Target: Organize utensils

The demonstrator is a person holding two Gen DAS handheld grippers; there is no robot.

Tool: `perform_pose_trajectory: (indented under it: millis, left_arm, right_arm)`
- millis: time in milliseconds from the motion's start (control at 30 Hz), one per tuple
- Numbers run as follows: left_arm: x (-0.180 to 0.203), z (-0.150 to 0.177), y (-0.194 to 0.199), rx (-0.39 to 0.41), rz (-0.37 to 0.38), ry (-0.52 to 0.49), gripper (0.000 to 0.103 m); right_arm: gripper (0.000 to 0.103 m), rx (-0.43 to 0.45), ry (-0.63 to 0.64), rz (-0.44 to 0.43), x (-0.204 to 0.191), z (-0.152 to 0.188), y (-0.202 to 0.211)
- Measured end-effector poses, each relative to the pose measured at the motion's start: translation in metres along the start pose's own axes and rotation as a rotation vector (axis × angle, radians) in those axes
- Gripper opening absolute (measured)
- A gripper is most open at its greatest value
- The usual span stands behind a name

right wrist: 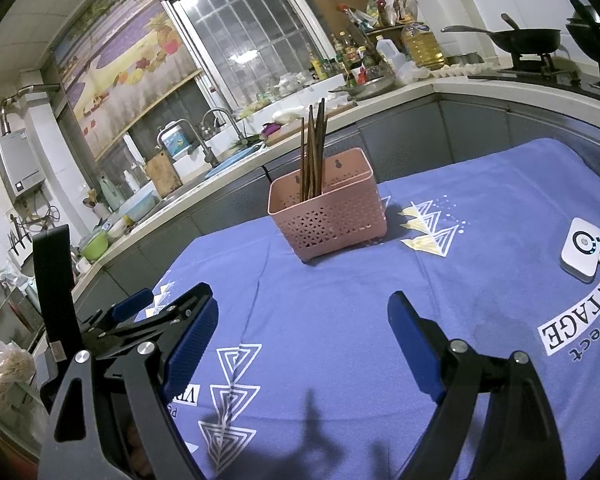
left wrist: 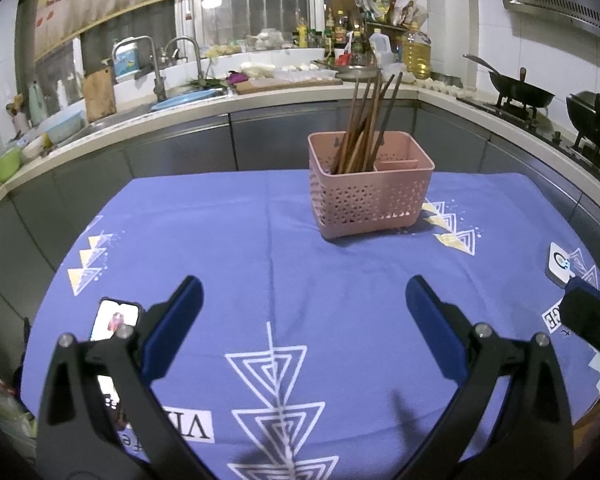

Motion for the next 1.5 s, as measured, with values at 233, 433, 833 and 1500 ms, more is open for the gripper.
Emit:
perform_pose_trajectory:
  millis: [233, 433, 833, 1500]
  left_arm:
    - [0.000, 0.000, 0.000, 0.001, -0.002, -0.003, 0.097]
    - [0.000, 0.000, 0.000, 0.000, -0.002, -0.002, 0.097]
    - [-0.010, 0.000, 0.000, -0.004, 0.000, 0.033, 0.097]
    - [-0.015, 0.003, -0.003, -0.006, -0.024, 0.022, 0.097]
  right_arm:
    - [0.086, -0.001, 0.000, -0.001, -0.001, 0.000, 0.000]
    - [0.086, -0.003, -0.006, -0.005, -0.002, -0.001, -0.001]
    - [0.086, -0.004, -0.008, -0.009, -0.002, -0.002, 0.000]
    - [0.086, -0.013, -0.013, -0.017, -0.003, 0.000, -0.003]
Point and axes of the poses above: each gripper's, at about its wrist camera, not at the fingertips, and y roughly against the way its jaws point, x to its right, z to its underside, the point moved 6 cm from there along -y, roughly the way its jaws point, and after that the axes turned 7 degrees about -z, right-handed, at the moved point
